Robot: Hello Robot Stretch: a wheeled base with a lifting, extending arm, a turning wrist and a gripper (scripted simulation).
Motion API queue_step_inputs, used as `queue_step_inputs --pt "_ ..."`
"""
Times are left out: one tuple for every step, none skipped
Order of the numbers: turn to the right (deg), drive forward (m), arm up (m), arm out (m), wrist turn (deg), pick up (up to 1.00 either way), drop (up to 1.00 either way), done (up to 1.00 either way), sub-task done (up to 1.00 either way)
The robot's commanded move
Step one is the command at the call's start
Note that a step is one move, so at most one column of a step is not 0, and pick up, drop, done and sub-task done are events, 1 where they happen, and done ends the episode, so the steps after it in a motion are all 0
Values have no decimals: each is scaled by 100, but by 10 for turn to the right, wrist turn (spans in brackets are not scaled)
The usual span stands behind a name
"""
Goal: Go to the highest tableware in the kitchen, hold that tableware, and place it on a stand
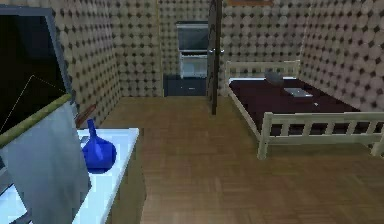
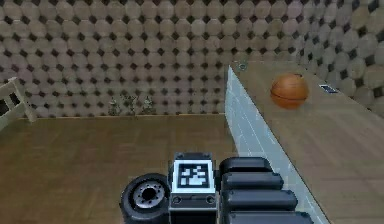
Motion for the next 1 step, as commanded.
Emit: queue_step_inputs --pt "0 75 0 0 0 0 0 0 0"
